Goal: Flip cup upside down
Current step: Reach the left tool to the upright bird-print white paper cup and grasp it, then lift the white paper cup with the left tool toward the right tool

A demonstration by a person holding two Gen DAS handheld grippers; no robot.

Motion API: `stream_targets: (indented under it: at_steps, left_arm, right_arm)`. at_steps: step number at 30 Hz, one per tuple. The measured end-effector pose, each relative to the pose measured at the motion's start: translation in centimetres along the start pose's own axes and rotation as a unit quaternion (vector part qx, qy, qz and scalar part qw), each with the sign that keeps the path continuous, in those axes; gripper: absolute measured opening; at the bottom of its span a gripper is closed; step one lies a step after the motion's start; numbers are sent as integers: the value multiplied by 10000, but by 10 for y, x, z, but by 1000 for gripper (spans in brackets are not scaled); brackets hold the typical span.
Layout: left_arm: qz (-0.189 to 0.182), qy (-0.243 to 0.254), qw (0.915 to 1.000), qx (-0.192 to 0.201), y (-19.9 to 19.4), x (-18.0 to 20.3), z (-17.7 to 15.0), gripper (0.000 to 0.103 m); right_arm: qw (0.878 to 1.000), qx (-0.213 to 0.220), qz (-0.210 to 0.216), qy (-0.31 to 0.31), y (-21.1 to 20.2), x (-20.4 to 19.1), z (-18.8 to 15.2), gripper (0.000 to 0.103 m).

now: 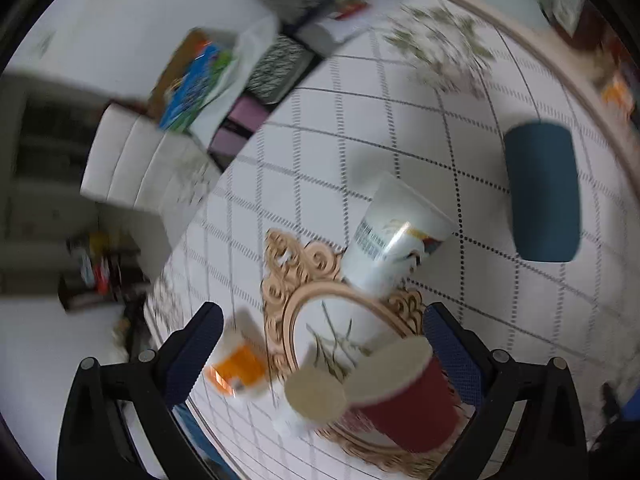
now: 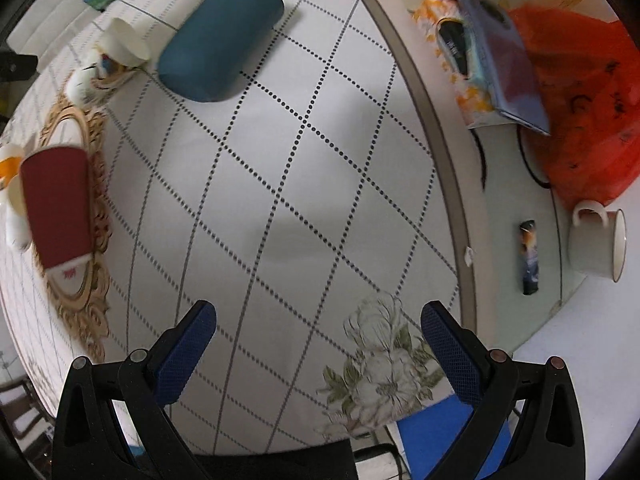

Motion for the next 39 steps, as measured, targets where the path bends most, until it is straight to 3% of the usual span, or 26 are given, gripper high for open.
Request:
stream_targets:
  at_steps: [4, 14, 20, 22, 32, 39]
  left_arm:
    - [98, 818, 9966, 90, 24, 16, 19, 102]
    - [-143, 1739, 9846, 144, 53, 47, 38, 102]
    - [-294, 1936, 9806, 48, 69, 57, 41, 77]
    - [-355, 1906, 9810, 8, 73, 60, 41, 63]
    - [-576, 1292, 9899, 21, 75, 51, 42, 61]
    - [-1035, 378, 9939, -33, 60, 26, 47, 60]
  right_arm:
    - [9998, -152, 4, 135, 13, -6, 12, 103]
    - [9987, -366, 7, 364, 26, -16, 22, 103]
    - [9982, -416, -11, 425, 37, -14, 26, 103]
    - [9981, -420, -19, 449, 37, -16, 27, 103]
    - [9980, -384, -112, 484, 30, -14, 22, 103]
    - [9975, -349, -82, 606, 23, -5, 13, 103]
Point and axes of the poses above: each gripper's, at about its wrist camera, not at the fingertips, and y roughly the way its jaws point, x to its right, z to its top, the point moved 10 cm from there along y, roughly the way its jaws point, and after that the axes turned 1 degree about -z, right-handed, at the moved point
